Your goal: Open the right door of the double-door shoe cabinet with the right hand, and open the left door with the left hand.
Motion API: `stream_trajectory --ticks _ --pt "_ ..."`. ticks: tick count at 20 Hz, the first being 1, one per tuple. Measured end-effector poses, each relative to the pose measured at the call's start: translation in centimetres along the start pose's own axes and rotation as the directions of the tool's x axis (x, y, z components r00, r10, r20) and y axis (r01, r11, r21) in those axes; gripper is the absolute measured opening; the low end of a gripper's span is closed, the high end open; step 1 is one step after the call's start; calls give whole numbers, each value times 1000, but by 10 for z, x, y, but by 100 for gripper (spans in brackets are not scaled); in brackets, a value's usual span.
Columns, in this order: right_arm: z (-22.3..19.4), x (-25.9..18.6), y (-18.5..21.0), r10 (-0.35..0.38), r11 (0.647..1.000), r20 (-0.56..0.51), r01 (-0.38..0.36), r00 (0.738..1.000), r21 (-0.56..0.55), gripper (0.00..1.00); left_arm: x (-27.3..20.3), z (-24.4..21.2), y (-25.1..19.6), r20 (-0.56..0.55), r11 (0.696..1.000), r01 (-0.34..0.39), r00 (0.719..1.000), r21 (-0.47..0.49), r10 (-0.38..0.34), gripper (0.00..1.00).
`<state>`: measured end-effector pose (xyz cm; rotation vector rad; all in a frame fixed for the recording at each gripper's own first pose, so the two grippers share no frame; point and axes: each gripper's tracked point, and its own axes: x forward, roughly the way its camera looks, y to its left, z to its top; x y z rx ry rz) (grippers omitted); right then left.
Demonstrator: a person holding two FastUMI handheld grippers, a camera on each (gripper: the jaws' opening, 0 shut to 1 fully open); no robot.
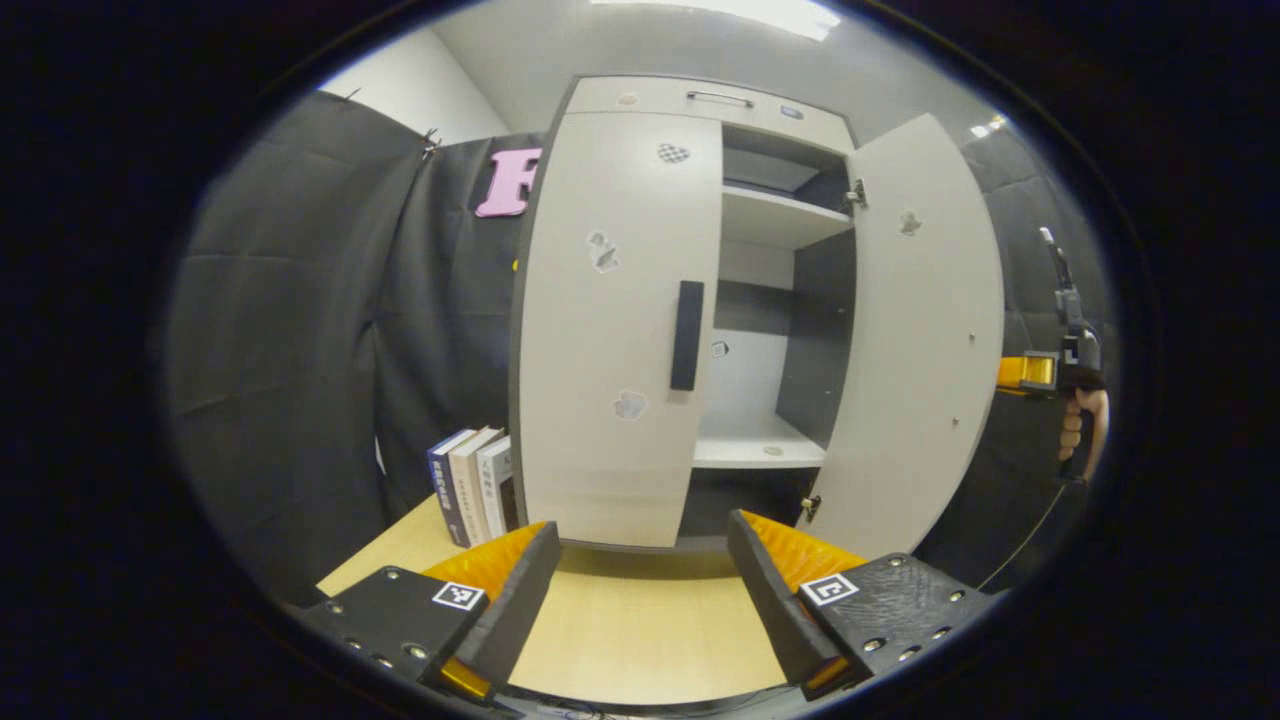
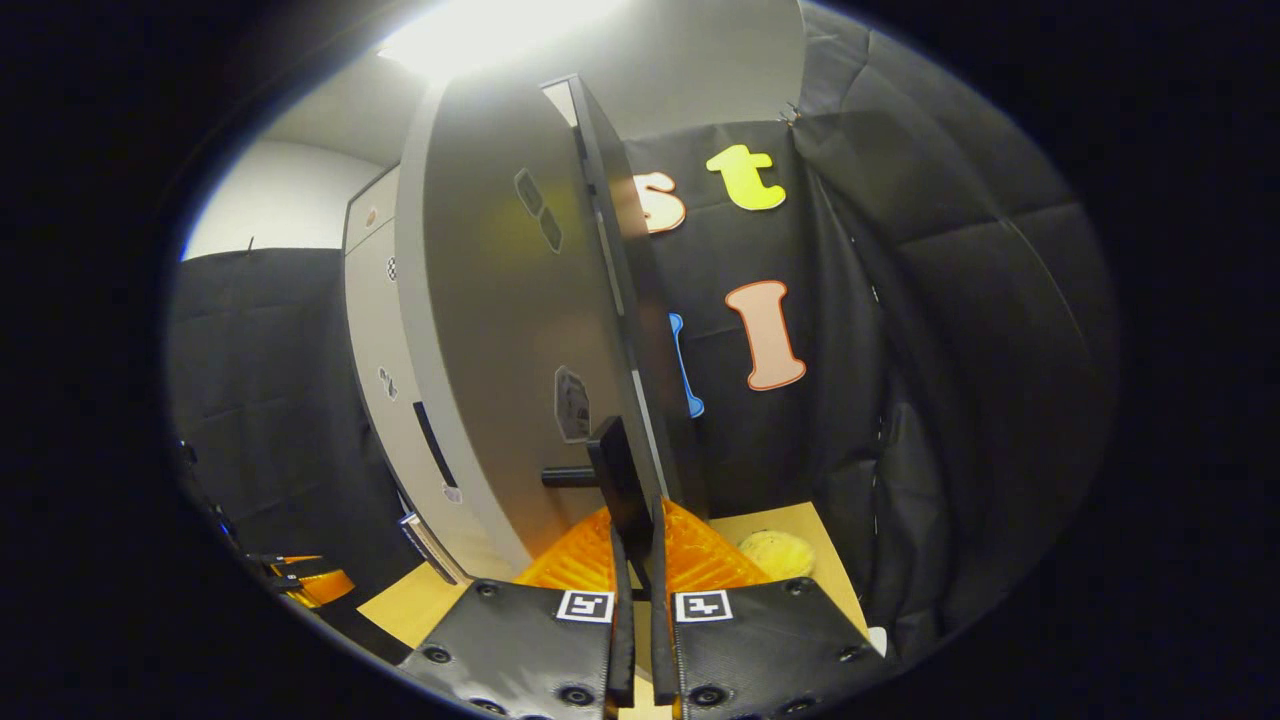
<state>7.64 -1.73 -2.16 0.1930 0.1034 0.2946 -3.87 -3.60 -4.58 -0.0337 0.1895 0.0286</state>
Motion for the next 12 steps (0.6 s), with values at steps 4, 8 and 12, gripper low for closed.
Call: stream_trajectory --ticks 4,8,12 --pt "-11 -18 2 -22 1000 -56 23 998 17 8 -2 2 31 -13 1000 -11 1000 -17 11 99" --pt "-8 -46 9 -26 998 -61 29 998 48 5 6 12 48 14 999 14 1000 -31 -14 98" --pt "-9 -83 -2 -93 995 -65 96 994 33 2 14 22 52 47 997 56 997 -47 -54 98"
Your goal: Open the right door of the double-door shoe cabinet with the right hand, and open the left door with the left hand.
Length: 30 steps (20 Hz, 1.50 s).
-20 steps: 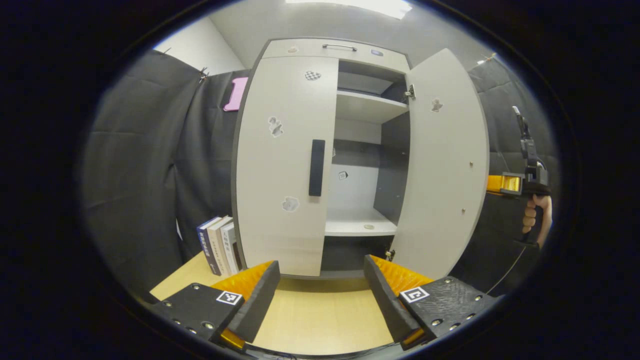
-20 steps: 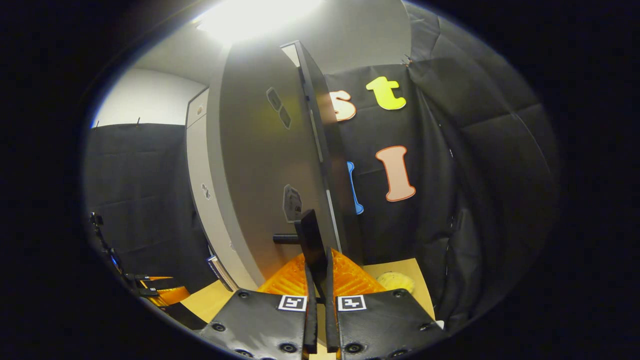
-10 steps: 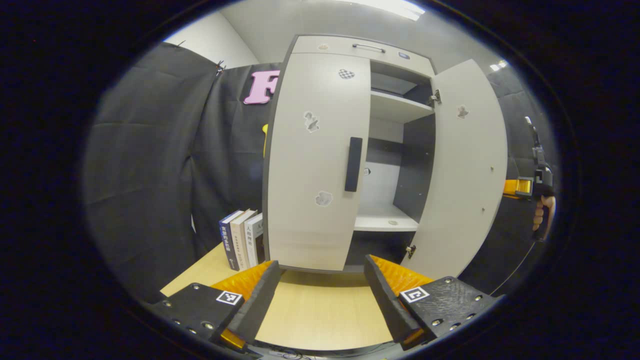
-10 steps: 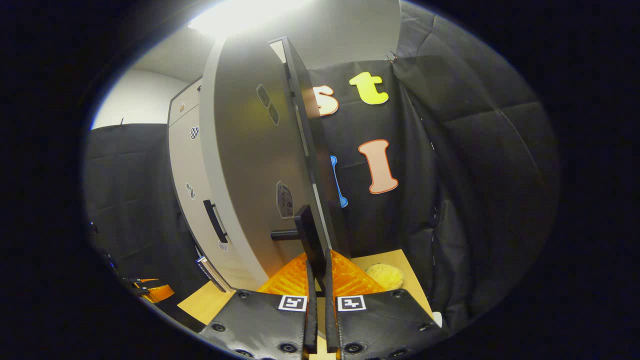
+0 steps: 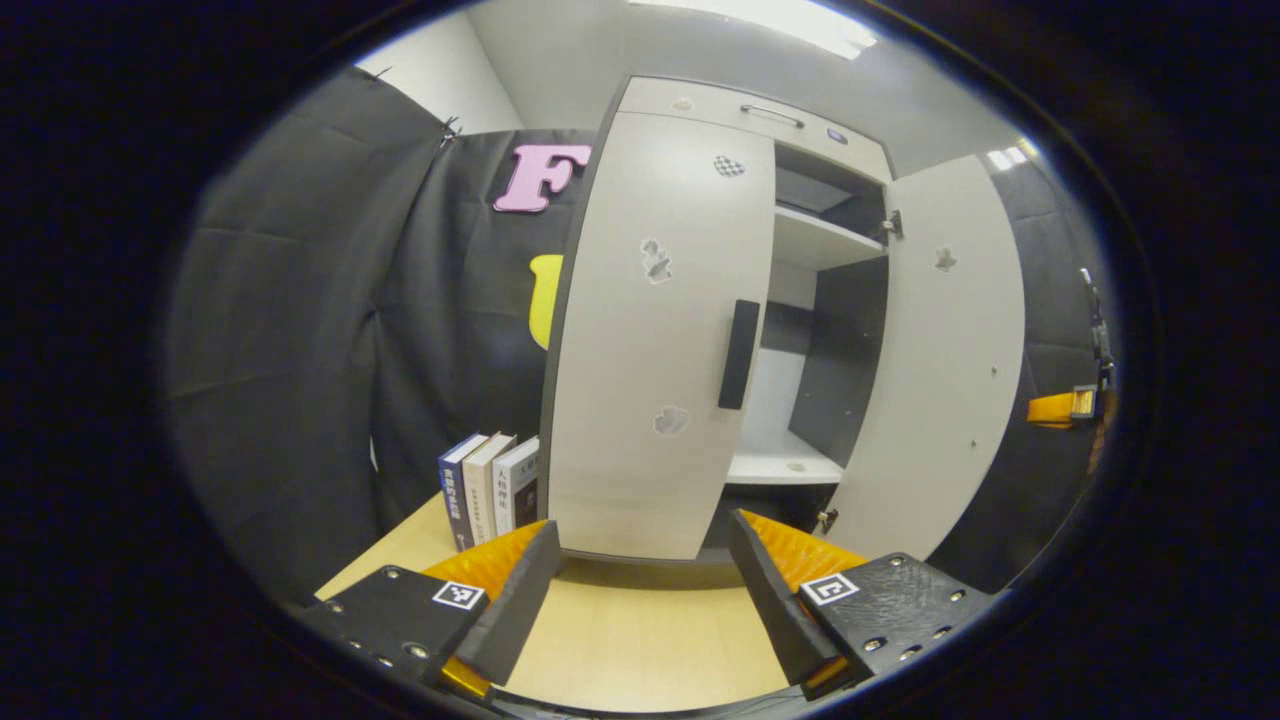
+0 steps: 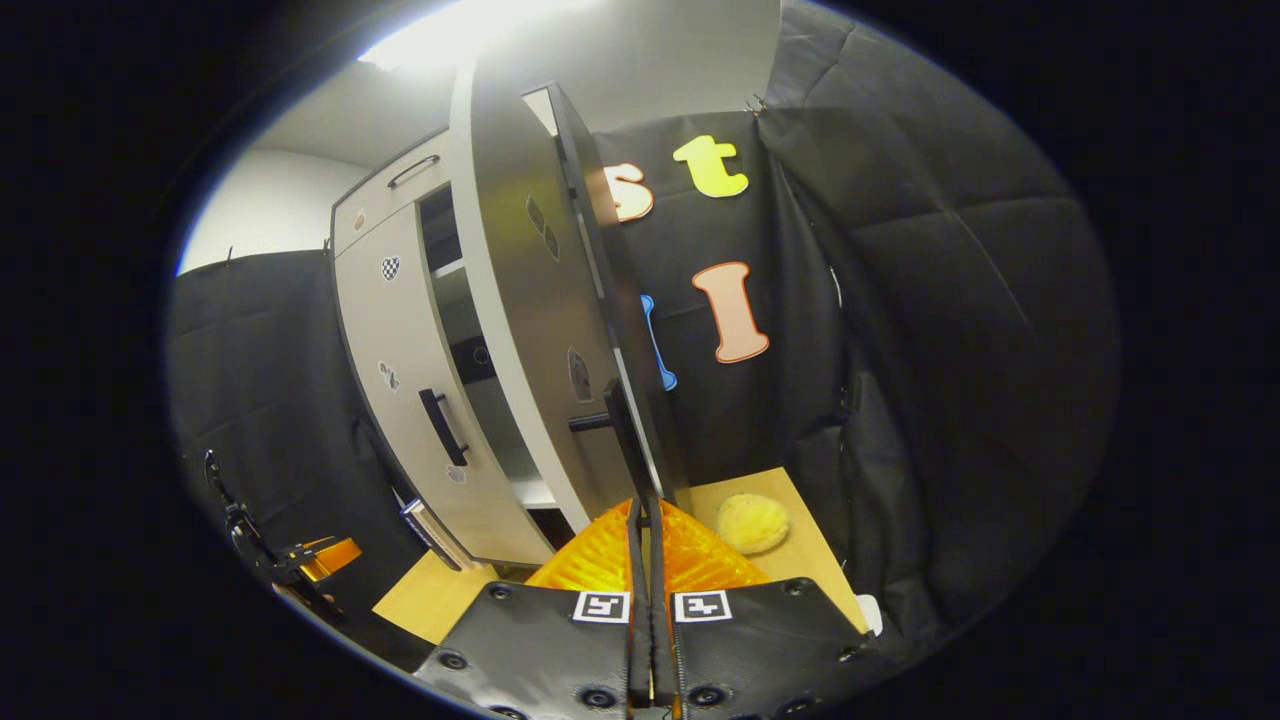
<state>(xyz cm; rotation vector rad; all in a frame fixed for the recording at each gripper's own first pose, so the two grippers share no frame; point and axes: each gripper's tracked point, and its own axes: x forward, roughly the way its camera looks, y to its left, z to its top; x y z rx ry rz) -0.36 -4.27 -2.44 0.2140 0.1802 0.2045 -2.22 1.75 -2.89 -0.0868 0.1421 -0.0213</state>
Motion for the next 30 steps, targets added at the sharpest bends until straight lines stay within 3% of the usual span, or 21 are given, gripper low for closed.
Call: stream_trajectory --ticks 7,9,10,12,15,17,18,19,20,21,22,23,25,27,29,30 --pt "2 -43 -69 -200 980 45 199 979 30 2 43 37 -9 54 999 32 998 14 -33 98" --pt "3 -41 -88 -242 969 54 239 969 55 5 61 49 -20 70 998 51 996 19 -53 98" --pt "4 -37 -97 -258 965 62 255 964 58 0 70 57 -26 81 998 55 995 31 -57 96" --pt "13 -22 -115 -291 957 90 288 953 41 2 90 71 -35 102 997 44 993 61 -51 98" --pt "24 0 -133 -311 950 122 308 943 43 2 121 90 -57 128 996 54 990 67 -62 98" --pt "27 15 -142 -307 952 130 305 943 34 10 141 99 -66 138 997 46 989 67 -55 98" --pt "29 23 -148 -314 949 132 314 940 19 2 151 103 -71 143 997 45 988 68 -55 98" --pt "30 30 -155 -323 945 133 326 937 2 10 160 107 -77 148 996 50 987 71 -60 98" --pt "31 39 -162 -333 941 133 338 933 -13 2 168 112 -83 152 996 51 986 78 -63 100" --pt "30 47 -161 -322 945 126 327 939 -21 2 177 115 -87 157 995 51 986 88 -65 100" --pt "31 55 -164 -320 945 123 326 939 -27 22 187 119 -91 162 994 47 985 97 -62 100" --pt "32 64 -168 -315 946 122 321 941 -32 26 196 121 -95 163 993 42 985 106 -59 100" --pt "30 79 -171 -299 952 111 304 948 -36 48 211 123 -100 165 993 31 985 118 -50 100" --pt "31 90 -179 -294 954 116 299 949 -29 77 225 122 -106 161 993 25 986 114 -43 98" --pt "34 98 -186 -291 955 133 295 947 -16 95 235 125 -108 165 994 16 986 111 -34 100" --pt "34 102 -189 -290 956 137 294 947 -10 98 240 127 -108 165 994 6 986 113 -25 96"
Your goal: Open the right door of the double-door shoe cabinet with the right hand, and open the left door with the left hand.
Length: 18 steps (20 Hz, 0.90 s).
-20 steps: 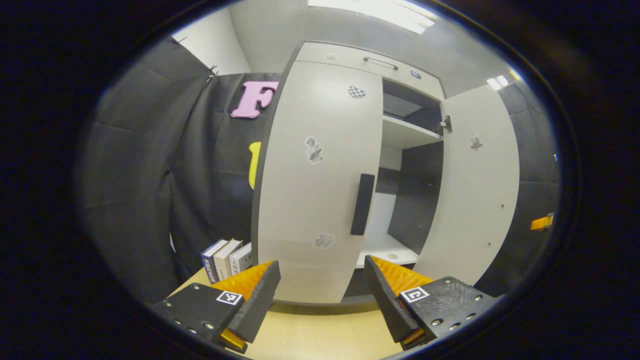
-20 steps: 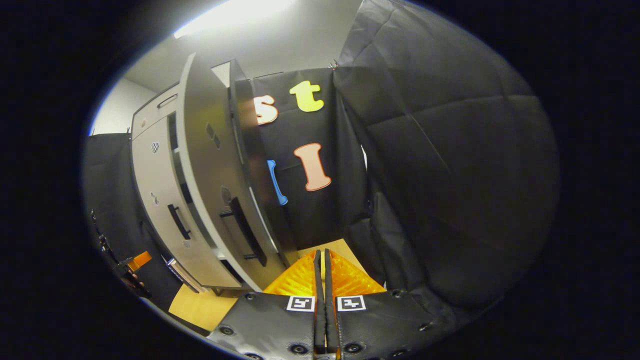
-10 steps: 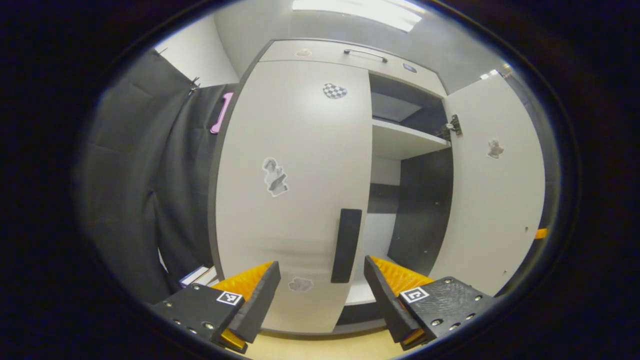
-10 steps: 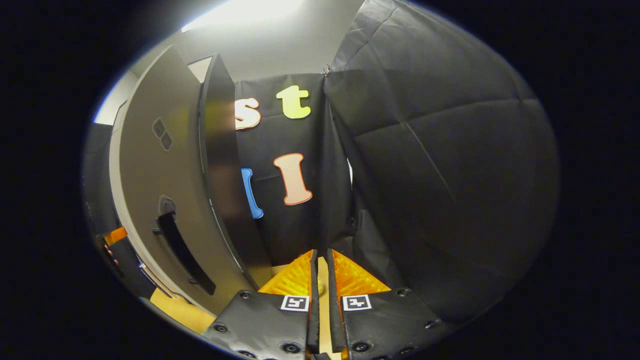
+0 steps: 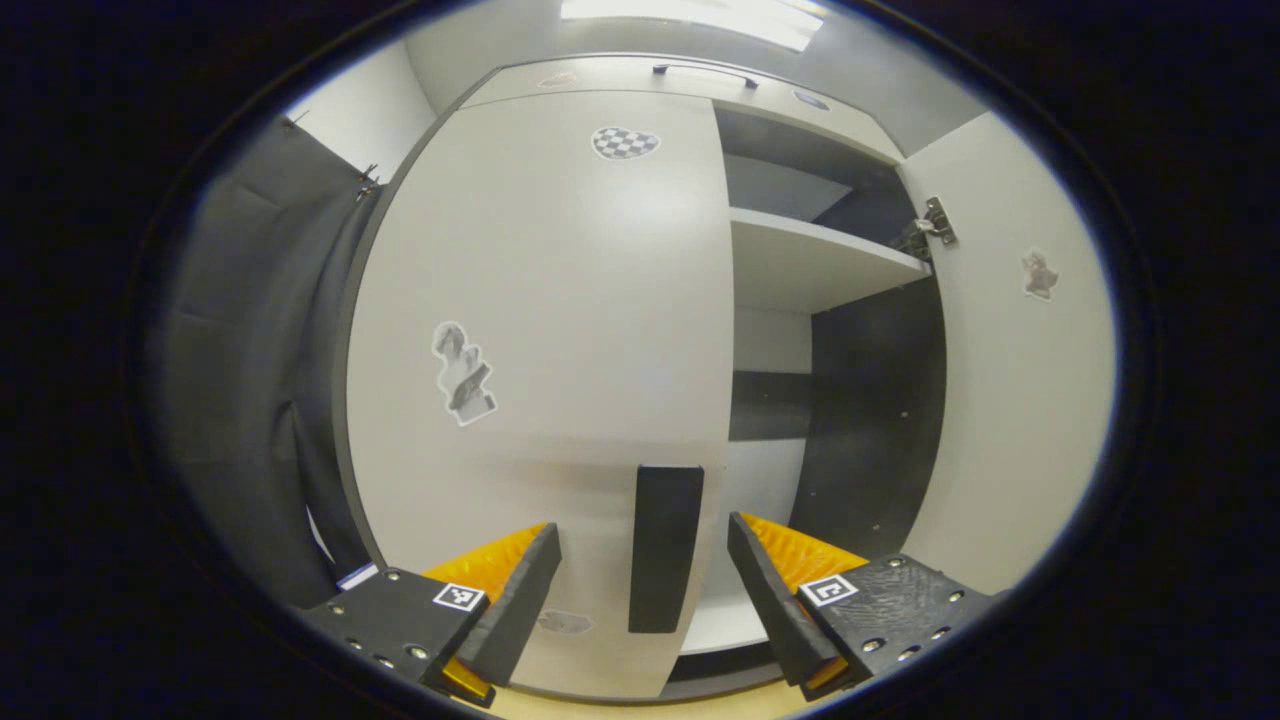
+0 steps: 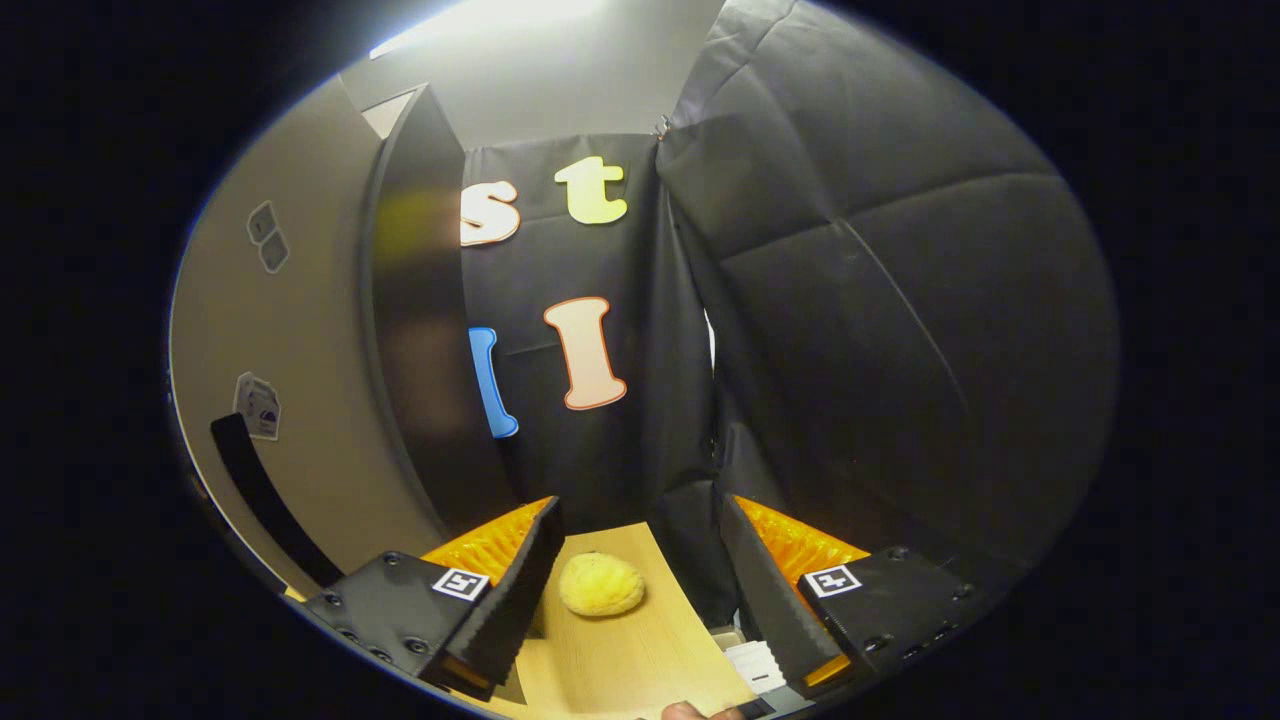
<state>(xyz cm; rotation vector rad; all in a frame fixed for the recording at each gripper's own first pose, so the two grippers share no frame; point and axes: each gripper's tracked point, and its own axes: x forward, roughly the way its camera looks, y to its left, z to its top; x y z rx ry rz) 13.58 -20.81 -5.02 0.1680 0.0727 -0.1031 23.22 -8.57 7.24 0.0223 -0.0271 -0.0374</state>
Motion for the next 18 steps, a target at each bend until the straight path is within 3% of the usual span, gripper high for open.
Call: stream_trajectory --ticks 2,5,7,10,12,16,17,18 --pt "0 10 -7 -2 1000 -1 2 1000 4 98 8 -1 -1 -6 1000 -14 1000 7 14 100" --pt "0 25 -8 13 1000 -2 -13 1000 15 98 17 0 -3 -7 999 -38 999 12 38 76" --pt "1 35 -7 25 999 2 -25 1000 21 98 17 1 -5 -3 999 -41 999 11 41 76" --pt "-1 50 -7 42 999 -7 -42 999 15 98 18 0 -10 3 998 -40 999 -46 40 41" --pt "-2 61 -4 58 998 -11 -58 998 15 98 19 -1 -8 2 996 -49 999 -69 50 35" --pt "-4 79 3 93 995 -20 -92 995 38 98 17 -1 -11 -15 997 -70 997 23 70 16" --pt "-2 81 5 100 994 -17 -99 995 45 98 22 -4 -10 -17 997 -72 997 19 72 16" --pt "0 82 8 107 993 -14 -106 994 50 98 16 -2 -9 -14 998 -68 998 6 68 6"
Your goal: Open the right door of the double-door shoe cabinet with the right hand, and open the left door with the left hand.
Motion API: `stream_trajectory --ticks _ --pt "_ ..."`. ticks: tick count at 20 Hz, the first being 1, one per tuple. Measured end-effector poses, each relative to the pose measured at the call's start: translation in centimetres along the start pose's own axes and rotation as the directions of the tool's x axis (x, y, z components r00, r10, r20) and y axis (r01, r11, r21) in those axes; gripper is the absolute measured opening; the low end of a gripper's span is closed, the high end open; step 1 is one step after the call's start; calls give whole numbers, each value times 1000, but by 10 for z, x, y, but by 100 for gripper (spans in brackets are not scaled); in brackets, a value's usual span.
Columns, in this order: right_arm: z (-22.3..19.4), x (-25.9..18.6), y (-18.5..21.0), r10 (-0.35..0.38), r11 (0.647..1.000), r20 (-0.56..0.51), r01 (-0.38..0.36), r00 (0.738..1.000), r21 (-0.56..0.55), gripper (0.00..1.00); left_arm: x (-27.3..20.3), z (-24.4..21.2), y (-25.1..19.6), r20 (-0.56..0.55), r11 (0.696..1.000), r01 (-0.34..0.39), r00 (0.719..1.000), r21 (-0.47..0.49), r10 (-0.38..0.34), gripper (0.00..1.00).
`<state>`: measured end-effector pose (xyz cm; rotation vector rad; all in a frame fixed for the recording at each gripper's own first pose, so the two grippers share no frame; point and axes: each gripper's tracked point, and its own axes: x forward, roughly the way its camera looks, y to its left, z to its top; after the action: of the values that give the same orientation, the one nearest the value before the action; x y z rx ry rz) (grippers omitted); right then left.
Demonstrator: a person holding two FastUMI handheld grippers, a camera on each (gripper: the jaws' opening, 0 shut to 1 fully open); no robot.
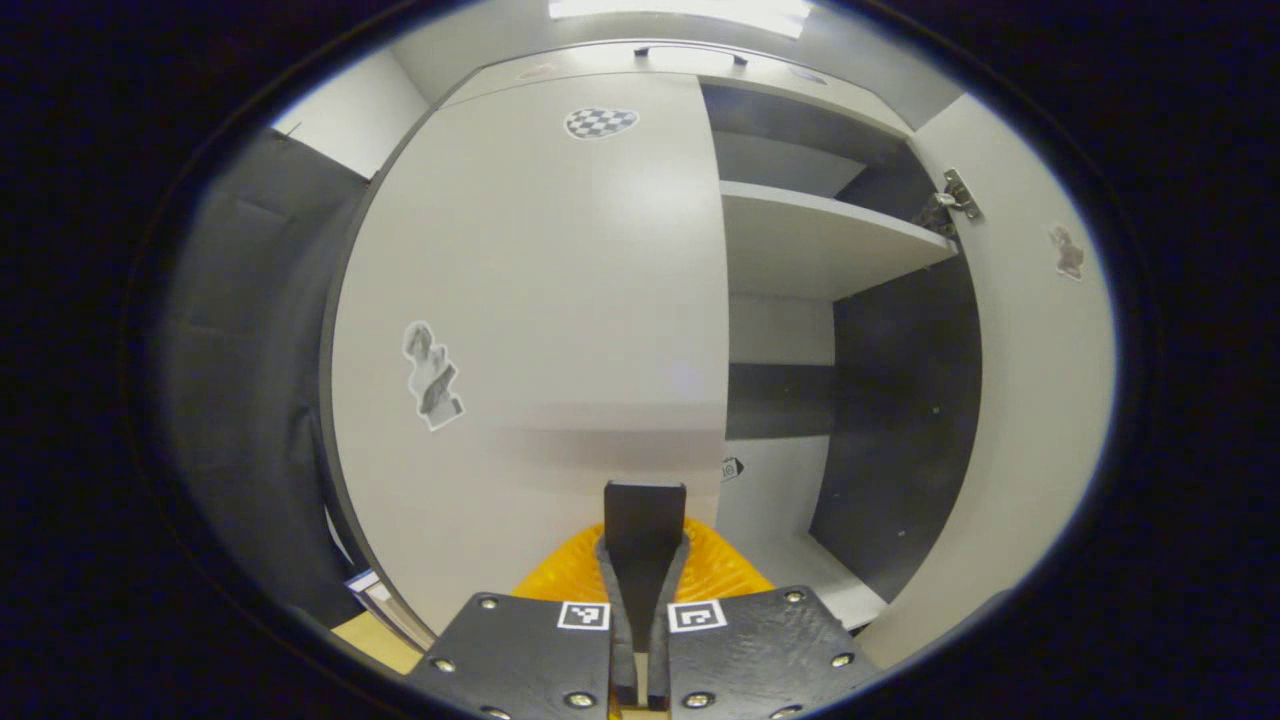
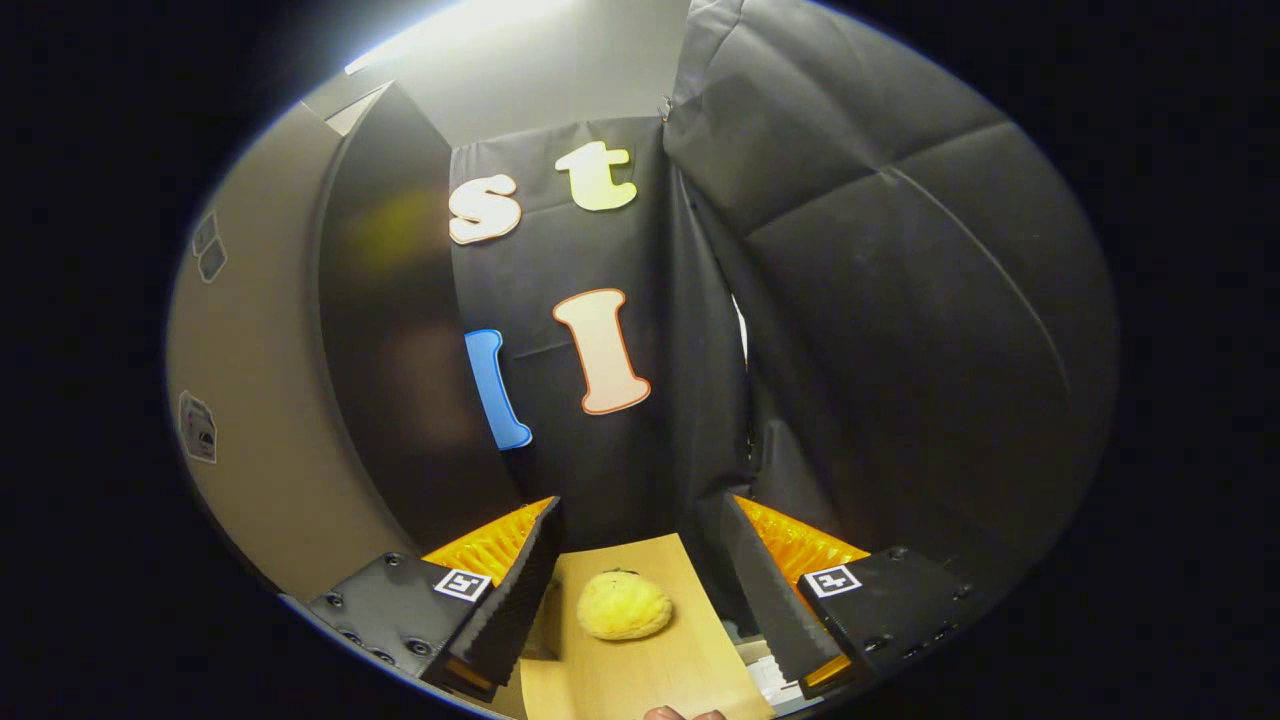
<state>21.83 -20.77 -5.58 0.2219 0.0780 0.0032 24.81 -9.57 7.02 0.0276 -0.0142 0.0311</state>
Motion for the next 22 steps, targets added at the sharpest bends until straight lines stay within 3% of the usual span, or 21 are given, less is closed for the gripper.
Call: stream_trajectory --ticks 9,22 --pt "2 -23 21 -10 999 12 11 1000 -33 98 -5 -1 0 6 998 54 999 -20 -54 6" --pt "-2 -152 67 -157 987 53 158 986 -28 98 -75 -5 22 19 958 278 961 -63 -278 6"
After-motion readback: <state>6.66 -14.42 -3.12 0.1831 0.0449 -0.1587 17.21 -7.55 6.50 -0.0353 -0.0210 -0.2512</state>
